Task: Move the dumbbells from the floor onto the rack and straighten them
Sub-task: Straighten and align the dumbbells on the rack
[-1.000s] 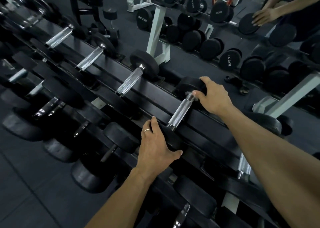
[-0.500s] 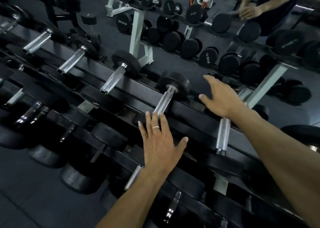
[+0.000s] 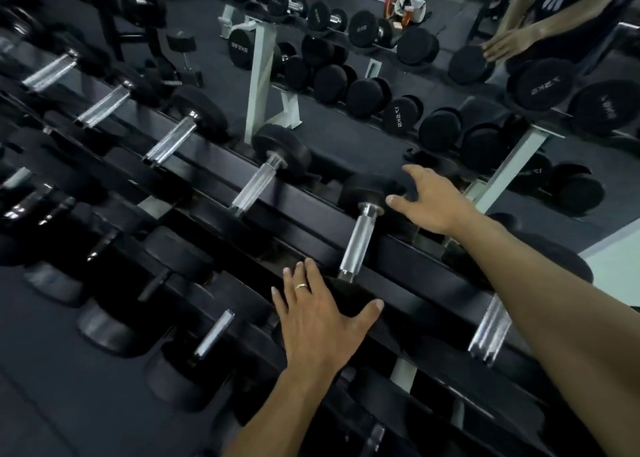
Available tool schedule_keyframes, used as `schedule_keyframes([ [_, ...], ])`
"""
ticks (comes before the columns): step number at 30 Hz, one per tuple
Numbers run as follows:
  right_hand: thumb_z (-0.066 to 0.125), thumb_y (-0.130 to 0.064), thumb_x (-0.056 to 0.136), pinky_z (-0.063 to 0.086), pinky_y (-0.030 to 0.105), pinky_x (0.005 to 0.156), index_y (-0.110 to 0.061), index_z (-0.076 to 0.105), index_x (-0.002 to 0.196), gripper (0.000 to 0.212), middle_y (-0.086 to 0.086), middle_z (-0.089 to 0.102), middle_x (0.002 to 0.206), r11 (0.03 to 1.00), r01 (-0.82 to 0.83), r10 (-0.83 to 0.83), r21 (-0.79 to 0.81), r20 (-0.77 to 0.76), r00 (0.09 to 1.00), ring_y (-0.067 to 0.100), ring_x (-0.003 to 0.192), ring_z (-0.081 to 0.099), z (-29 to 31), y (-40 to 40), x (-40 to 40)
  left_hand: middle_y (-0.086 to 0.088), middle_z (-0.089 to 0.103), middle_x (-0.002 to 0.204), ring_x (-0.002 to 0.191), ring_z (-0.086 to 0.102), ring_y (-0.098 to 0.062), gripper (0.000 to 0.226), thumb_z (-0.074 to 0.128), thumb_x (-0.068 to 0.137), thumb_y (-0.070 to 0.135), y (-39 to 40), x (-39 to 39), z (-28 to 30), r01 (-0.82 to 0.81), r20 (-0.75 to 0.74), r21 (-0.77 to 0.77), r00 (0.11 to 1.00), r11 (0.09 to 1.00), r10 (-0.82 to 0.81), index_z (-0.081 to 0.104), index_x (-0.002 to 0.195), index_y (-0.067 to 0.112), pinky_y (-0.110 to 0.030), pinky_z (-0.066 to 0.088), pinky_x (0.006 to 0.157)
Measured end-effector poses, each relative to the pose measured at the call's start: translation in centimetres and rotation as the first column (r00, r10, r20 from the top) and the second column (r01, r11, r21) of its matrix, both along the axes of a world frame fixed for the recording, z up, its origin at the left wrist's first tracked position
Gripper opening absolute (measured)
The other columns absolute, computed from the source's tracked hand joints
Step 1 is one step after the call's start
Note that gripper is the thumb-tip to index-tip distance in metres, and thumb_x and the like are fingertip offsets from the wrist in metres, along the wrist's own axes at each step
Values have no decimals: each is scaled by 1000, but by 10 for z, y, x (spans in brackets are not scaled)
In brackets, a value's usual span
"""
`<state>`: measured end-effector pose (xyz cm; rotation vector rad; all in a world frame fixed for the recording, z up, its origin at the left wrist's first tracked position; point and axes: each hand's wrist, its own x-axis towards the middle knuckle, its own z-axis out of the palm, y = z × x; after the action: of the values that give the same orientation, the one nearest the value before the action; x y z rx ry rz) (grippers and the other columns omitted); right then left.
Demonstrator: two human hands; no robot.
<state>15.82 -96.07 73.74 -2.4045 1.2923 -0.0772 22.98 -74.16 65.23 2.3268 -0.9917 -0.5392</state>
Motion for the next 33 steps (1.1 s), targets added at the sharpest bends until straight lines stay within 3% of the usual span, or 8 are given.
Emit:
schedule_keyframes([
  [4, 64, -38, 92, 33, 38, 114, -22, 26, 154, 75, 9, 41, 153, 992, -98, 96, 75, 21, 995, 27, 140, 40, -7, -13, 1, -11, 9, 161, 150, 5, -28, 136, 70, 54, 76, -7, -16, -1, -153, -106, 5, 982, 988, 153, -5, 152, 18, -47, 1, 121],
  [6, 69, -37, 89, 36, 36, 112, -26, 31, 152, 75, 5, 48, 147, 986, -136, 134, 100, 30, 991, 25, 135, 46, -8, -18, 2, -11, 14, 159, 146, 20, -28, 135, 77, 49, 70, -9, -17, -2, -175, -155, -20, 973, 984, 170, 2, 150, 22, -47, 16, 120],
  [9, 69, -32, 90, 43, 31, 93, -26, 46, 139, 55, -3, 61, 118, 982, -160, 158, 103, 25, 987, 22, 114, 58, -13, -20, 4, -3, 17, 154, 136, 36, -25, 132, 84, 47, 61, -10, -12, -5, -174, -248, -54, 956, 983, 155, 10, 148, 23, -40, 41, 108],
  [11, 67, -30, 91, 43, 30, 89, -25, 49, 134, 47, -5, 60, 109, 984, -153, 146, 92, 76, 986, 21, 106, 59, -16, -18, 5, -2, 16, 153, 136, 35, -25, 132, 86, 47, 57, -10, -9, -6, -159, -270, -72, 954, 985, 134, 11, 149, 21, -39, 41, 108],
  [14, 67, -33, 91, 47, 38, 97, -26, 48, 135, 49, -1, 63, 116, 990, -122, 114, 65, 110, 987, 22, 105, 59, -21, -14, 0, -3, 16, 152, 137, 32, -25, 130, 86, 49, 55, -10, -5, -7, -128, -264, -103, 960, 986, 97, 10, 150, 20, -37, 38, 110],
  [21, 68, -34, 90, 48, 35, 92, -28, 49, 134, 48, -3, 63, 108, 998, -28, 18, 61, 165, 986, 19, 98, 60, -29, -5, -9, -2, 17, 150, 138, 29, -23, 129, 87, 54, 51, -9, 14, -7, -30, -213, -105, 977, 994, 7, 8, 151, 18, -30, 36, 107],
  [30, 65, -31, 92, 40, 26, 84, -26, 47, 137, 49, -2, 61, 109, 997, -6, -8, 77, 176, 984, 16, 92, 55, -29, 3, -9, 1, 17, 150, 136, 32, -25, 129, 88, 51, 54, -8, 11, -8, -62, -197, -106, 980, 992, 40, 10, 149, 24, -42, 41, 107],
  [33, 65, -31, 92, 44, 32, 93, -27, 38, 146, 60, 5, 62, 125, 998, 5, -12, 61, 110, 994, 25, 109, 58, -24, 6, -8, -3, 19, 151, 135, 37, -26, 129, 87, 48, 57, -8, 12, -7, -71, -180, -68, 982, 995, 58, 13, 148, 23, -48, 43, 104],
])
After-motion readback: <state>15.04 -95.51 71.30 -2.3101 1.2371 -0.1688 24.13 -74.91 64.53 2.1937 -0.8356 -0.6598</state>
